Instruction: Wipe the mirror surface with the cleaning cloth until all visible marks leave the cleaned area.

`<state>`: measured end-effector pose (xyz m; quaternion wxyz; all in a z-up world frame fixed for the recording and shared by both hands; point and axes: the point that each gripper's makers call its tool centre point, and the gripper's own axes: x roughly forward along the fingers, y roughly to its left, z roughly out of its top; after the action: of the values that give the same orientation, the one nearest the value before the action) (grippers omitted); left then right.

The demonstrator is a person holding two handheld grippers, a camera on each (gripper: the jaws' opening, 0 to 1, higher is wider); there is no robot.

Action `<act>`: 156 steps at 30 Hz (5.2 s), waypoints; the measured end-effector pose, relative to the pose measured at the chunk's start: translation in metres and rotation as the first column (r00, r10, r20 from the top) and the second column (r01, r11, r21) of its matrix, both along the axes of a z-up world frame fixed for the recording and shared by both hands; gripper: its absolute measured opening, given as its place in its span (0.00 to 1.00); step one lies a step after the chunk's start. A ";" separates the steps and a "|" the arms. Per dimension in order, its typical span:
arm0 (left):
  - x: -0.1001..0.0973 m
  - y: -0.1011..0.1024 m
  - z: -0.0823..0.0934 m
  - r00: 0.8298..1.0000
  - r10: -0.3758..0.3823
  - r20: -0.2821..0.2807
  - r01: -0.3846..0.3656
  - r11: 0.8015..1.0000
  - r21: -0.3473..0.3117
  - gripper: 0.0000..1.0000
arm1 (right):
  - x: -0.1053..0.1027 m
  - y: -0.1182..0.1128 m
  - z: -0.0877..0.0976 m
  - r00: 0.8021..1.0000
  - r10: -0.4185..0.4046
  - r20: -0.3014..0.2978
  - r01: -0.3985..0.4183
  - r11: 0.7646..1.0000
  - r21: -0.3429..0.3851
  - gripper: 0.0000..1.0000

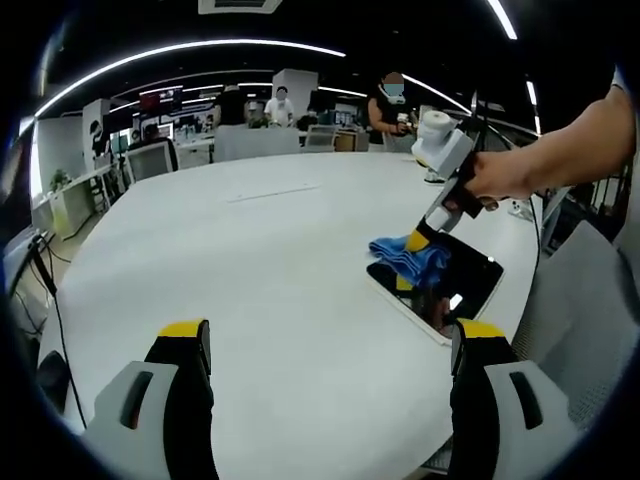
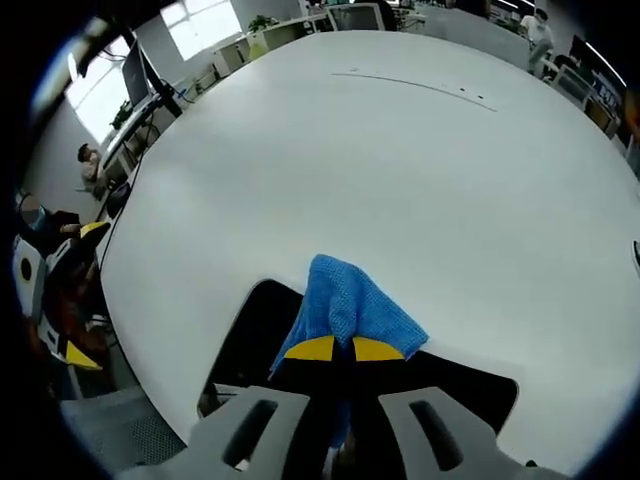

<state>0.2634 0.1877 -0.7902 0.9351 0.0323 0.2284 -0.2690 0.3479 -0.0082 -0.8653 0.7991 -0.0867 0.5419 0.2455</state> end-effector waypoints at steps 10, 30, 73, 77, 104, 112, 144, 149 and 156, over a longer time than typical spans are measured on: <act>-0.002 0.001 0.001 1.000 -0.001 0.003 0.001 1.000 0.008 0.99 | -0.009 0.000 0.000 1.000 -0.020 0.005 0.020 1.000 0.002 0.00; -0.012 -0.002 0.002 1.000 -0.016 -0.012 0.016 1.000 0.023 0.99 | -0.041 0.000 -0.002 0.999 -0.036 -0.014 0.037 0.999 0.017 0.00; -0.012 -0.021 -0.009 0.999 -0.021 -0.033 0.022 1.000 0.009 0.99 | -0.122 0.005 -0.001 0.996 -0.050 -0.074 0.059 0.990 0.127 0.00; -0.012 -0.021 -0.010 0.999 -0.021 -0.033 0.021 1.000 0.007 0.99 | -0.126 0.005 -0.001 0.996 -0.049 -0.080 0.060 0.989 0.135 0.00; -0.020 -0.021 -0.012 1.000 0.000 -0.031 0.000 1.000 0.005 0.99 | -0.134 0.001 0.000 0.994 -0.037 -0.103 0.053 0.987 0.155 0.00; -0.019 -0.019 -0.013 0.999 0.002 -0.035 -0.002 1.000 0.009 0.99 | -0.132 -0.011 0.000 0.994 -0.042 -0.099 0.055 0.988 0.142 0.00; -0.013 -0.026 -0.017 0.998 -0.026 -0.051 0.027 1.000 0.010 0.99 | -0.118 -0.032 -0.001 0.989 -0.095 -0.110 0.110 0.985 0.133 0.00; -0.012 -0.029 -0.019 0.998 -0.028 -0.057 0.028 1.000 0.004 0.99 | -0.107 -0.031 -0.001 0.990 -0.094 -0.105 0.107 0.986 0.131 0.00; -0.016 -0.032 -0.025 0.996 -0.040 -0.074 0.041 0.999 0.016 0.99 | -0.093 -0.029 -0.001 0.994 -0.071 -0.079 0.080 0.989 0.123 0.00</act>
<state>0.2476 0.1555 -0.8149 0.9201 0.0351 0.2643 -0.2870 0.2545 -0.0377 -0.8659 0.7910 -0.0062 0.5577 0.2517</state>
